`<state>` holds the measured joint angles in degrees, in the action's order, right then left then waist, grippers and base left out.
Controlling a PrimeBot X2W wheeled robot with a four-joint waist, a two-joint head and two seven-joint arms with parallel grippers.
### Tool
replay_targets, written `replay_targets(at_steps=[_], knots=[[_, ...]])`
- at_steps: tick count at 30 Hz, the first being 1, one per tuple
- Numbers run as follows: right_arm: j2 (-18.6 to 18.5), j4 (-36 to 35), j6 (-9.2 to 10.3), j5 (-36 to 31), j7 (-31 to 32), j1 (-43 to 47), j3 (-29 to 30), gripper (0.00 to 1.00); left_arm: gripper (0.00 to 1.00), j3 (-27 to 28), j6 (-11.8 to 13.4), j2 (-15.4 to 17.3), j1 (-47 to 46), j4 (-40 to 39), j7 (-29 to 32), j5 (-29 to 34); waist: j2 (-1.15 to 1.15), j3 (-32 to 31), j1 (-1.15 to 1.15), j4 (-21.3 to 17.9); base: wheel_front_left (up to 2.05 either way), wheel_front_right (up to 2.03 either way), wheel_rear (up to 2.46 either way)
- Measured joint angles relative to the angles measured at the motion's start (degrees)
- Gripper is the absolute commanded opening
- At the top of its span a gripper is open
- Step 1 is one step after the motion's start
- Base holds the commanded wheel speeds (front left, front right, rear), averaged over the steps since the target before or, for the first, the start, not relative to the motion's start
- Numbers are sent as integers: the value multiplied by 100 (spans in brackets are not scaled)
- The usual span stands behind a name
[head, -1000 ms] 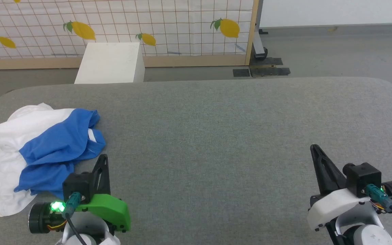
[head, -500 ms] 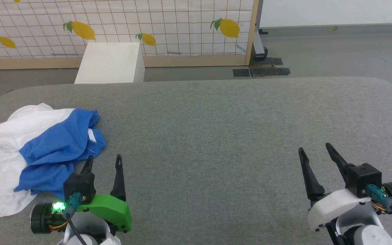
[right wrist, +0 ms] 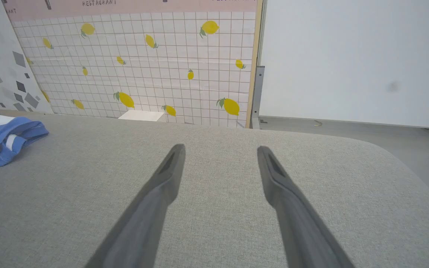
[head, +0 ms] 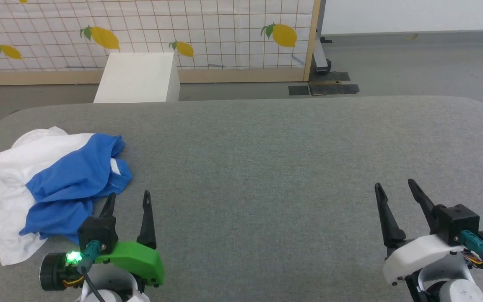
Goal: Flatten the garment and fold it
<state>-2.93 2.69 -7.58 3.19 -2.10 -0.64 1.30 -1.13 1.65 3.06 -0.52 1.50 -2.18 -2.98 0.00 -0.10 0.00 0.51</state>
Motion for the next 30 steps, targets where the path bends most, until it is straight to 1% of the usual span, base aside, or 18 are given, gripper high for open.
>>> replay_targets(at_steps=[13,26,30], knots=[[0,142,0,104,-147,45,29,100,100,74,114,0,19,10,-154,-135,0,-18,0,359,0,0,0],[0,320,0,194,-305,76,32,100,100,105,245,0,86,59,-307,-259,0,-28,0,973,0,0,0],[1,390,0,247,-356,77,31,100,100,110,252,0,124,105,-354,-268,0,-34,0,1162,0,0,0]])
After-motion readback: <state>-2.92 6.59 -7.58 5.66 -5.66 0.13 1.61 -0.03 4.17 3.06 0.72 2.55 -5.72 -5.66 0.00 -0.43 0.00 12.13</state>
